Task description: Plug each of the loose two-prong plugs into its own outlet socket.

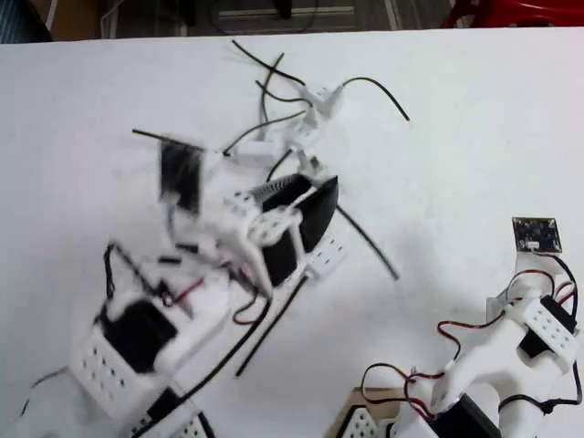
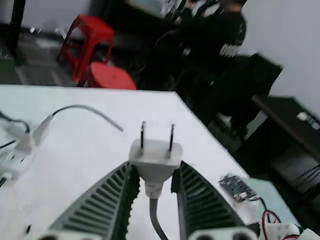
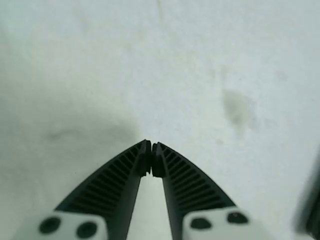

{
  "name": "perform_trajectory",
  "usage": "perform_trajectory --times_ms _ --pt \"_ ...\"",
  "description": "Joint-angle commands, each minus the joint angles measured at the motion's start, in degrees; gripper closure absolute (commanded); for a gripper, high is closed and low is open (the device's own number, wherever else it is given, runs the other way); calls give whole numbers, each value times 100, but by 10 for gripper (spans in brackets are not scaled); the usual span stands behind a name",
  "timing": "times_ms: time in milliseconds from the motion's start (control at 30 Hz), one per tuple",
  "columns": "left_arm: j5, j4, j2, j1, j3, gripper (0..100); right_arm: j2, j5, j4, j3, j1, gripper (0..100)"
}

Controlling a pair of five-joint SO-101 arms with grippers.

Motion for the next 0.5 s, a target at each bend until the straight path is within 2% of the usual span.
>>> perform_trajectory --times_ms 0,100,233,367,467 --pt "-730 -1679 -1156 444 1538 980 -171 -26 505 -914 -13 978" --pt "-1284 -1908 -1763 892 2057 980 -462 -527 1121 -1829 -13 978" --pt "-1407 -1899 -2088 1147 2268 980 -1226 -1046 1798 -2822 -303 978" --pt "-1424 -1934 -2105 1446 2558 979 -2264 -1451 2053 -3279 -1165 978" --pt "-1424 -2295 -2114 1446 2787 979 -3011 -1679 2097 -3499 -2018 978"
